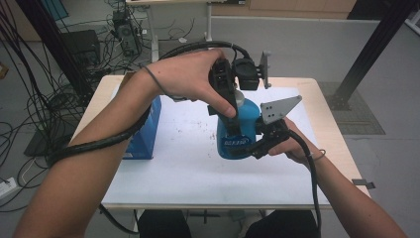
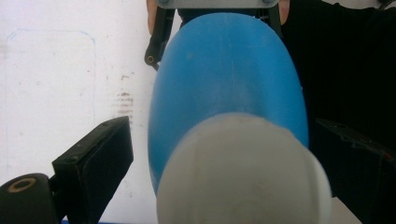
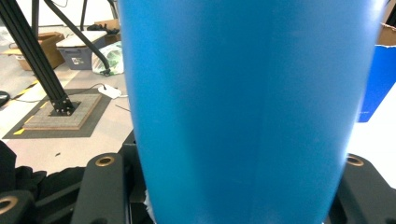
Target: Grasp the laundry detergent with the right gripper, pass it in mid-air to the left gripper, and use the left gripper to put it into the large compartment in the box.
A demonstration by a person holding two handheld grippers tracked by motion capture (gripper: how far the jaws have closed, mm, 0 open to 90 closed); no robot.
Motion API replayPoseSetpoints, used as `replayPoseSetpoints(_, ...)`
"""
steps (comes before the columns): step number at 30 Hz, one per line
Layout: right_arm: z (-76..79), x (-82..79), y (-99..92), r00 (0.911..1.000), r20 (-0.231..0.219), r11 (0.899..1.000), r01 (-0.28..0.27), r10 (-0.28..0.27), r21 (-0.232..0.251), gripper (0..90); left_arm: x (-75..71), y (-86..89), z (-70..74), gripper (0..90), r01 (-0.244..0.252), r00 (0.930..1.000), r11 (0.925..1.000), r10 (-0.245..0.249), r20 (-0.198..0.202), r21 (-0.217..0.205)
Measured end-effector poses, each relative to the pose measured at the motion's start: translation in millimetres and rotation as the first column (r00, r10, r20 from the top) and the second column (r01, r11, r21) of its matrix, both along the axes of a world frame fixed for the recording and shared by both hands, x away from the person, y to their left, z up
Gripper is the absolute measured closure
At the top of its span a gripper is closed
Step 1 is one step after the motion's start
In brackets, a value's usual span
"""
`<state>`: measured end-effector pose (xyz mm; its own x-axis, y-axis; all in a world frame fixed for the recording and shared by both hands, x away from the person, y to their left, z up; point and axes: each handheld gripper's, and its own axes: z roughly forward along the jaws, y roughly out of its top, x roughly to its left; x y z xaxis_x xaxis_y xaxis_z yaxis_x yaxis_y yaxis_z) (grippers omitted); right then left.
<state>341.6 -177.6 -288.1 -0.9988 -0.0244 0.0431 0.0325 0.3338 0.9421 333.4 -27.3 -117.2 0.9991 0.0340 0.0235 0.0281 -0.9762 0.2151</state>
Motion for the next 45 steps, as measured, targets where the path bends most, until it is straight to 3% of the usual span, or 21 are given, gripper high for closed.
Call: replayPoseSetpoints(45,1.1,-0.8,-1.3,1.0,0.001,1.0,0.0,0.0,0.008,40.8,-1.8,4.4,3.3,7.8,-0.005,1.0,1.0,0.005,0.008,-0.001)
